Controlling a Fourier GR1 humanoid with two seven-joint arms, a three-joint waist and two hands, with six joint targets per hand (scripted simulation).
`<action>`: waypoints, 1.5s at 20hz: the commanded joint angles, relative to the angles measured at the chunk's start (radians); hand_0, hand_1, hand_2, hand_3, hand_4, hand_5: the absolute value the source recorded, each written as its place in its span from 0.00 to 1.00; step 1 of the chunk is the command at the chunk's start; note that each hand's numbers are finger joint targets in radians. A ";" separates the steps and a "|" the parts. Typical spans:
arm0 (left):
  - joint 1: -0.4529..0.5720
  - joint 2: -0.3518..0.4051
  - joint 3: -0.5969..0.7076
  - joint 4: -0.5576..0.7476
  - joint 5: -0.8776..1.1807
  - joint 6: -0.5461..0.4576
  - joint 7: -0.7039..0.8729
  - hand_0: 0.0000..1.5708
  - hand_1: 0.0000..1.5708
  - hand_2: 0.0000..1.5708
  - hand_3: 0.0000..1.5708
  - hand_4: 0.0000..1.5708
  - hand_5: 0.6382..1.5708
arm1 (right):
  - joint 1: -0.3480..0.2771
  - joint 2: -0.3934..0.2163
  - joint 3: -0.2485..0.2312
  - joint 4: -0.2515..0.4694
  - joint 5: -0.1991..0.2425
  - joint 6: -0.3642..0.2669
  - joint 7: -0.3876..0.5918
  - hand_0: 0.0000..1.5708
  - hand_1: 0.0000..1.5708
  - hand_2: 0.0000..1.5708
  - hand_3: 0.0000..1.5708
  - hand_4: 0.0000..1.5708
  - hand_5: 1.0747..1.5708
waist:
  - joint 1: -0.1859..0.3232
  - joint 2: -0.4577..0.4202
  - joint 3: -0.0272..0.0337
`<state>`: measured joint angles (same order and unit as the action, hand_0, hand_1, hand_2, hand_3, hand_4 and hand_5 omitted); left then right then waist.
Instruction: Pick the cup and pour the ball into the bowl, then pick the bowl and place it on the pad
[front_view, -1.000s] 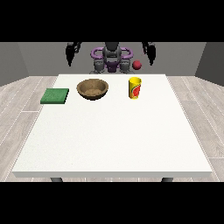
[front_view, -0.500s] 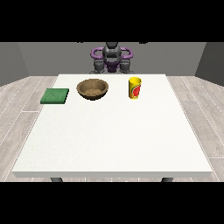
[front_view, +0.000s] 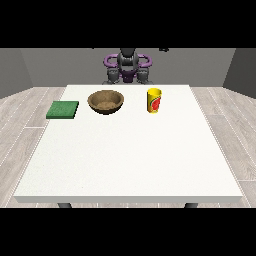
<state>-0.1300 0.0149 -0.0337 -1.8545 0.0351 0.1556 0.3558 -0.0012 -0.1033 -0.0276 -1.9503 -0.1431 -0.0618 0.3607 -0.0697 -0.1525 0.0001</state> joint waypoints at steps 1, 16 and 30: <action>-0.121 0.001 0.018 0.059 -0.027 0.016 -0.057 0.00 0.00 0.00 0.00 0.38 0.98 | -0.047 0.040 0.024 0.025 0.022 0.001 -0.115 0.00 0.00 0.00 0.00 0.46 0.95 | -0.009 0.149 0.0001; -0.100 0.065 0.134 0.536 -0.001 -0.141 -0.689 0.00 0.00 0.00 0.00 0.12 0.89 | -0.158 -0.082 -0.189 0.217 -0.126 0.150 -0.316 0.00 0.00 0.00 0.00 0.43 0.98 | -0.011 0.380 -0.0003; -0.272 0.080 0.215 1.021 -0.007 -0.130 -0.905 0.00 0.00 0.00 0.00 0.13 0.85 | -0.148 -0.115 -0.216 0.337 -0.125 0.219 -0.368 0.00 0.00 0.00 0.00 0.43 0.98 | -0.042 0.327 -0.0005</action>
<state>-0.3767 0.0773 0.1543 -0.9523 0.0171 0.0436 -0.4887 -0.1474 -0.2162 -0.2367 -1.6298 -0.2754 0.1579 0.0014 -0.1157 0.1845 -0.0003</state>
